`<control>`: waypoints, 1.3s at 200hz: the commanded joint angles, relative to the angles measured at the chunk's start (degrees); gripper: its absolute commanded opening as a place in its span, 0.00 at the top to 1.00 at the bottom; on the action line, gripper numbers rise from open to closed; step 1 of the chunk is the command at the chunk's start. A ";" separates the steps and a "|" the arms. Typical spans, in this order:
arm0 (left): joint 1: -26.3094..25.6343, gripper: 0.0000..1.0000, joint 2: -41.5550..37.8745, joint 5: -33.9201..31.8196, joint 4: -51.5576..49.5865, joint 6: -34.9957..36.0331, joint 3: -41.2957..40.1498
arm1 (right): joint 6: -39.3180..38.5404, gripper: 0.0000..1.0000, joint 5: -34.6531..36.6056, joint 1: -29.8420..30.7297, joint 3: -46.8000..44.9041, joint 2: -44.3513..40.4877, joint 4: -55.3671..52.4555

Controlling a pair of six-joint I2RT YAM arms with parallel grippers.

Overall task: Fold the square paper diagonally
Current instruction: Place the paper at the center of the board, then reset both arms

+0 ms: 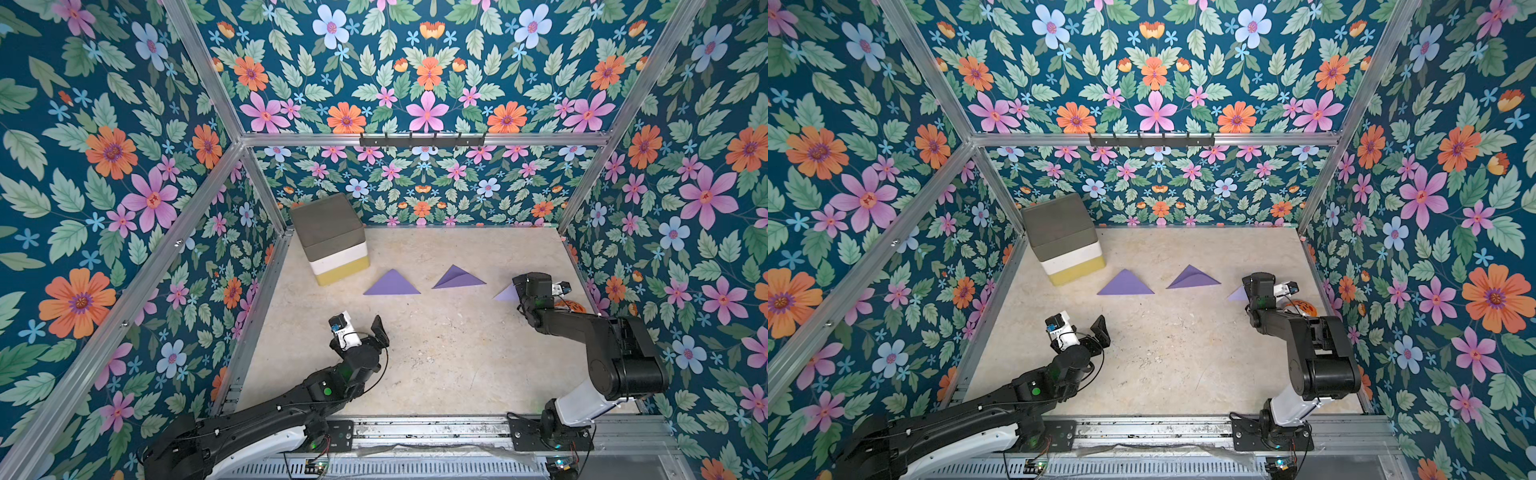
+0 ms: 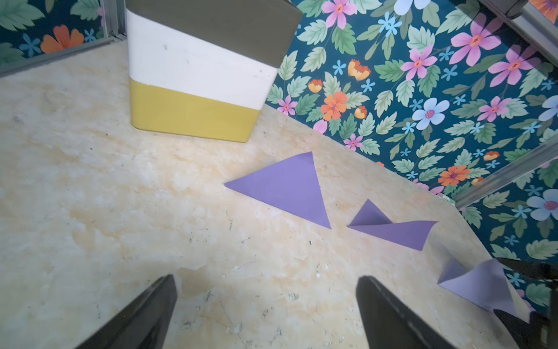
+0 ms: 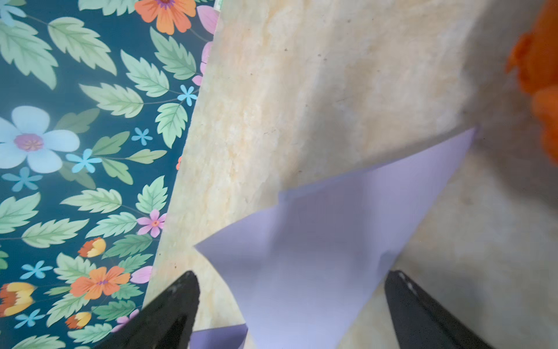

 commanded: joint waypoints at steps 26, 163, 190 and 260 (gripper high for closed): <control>0.18 0.01 2.93 -5.13 -2.54 8.49 5.37 | -3.86 0.01 -2.60 0.21 0.71 -4.49 -6.78; 32.05 0.01 13.71 0.81 22.45 44.50 7.94 | -43.62 0.01 -5.73 0.84 -14.82 -49.55 11.30; 38.03 0.01 20.64 5.29 24.99 44.69 8.61 | -52.05 0.01 -0.81 0.97 -23.54 -52.69 19.62; 47.39 0.01 28.66 11.87 37.09 48.05 3.44 | -53.56 0.01 10.13 -1.62 -31.80 -34.51 34.82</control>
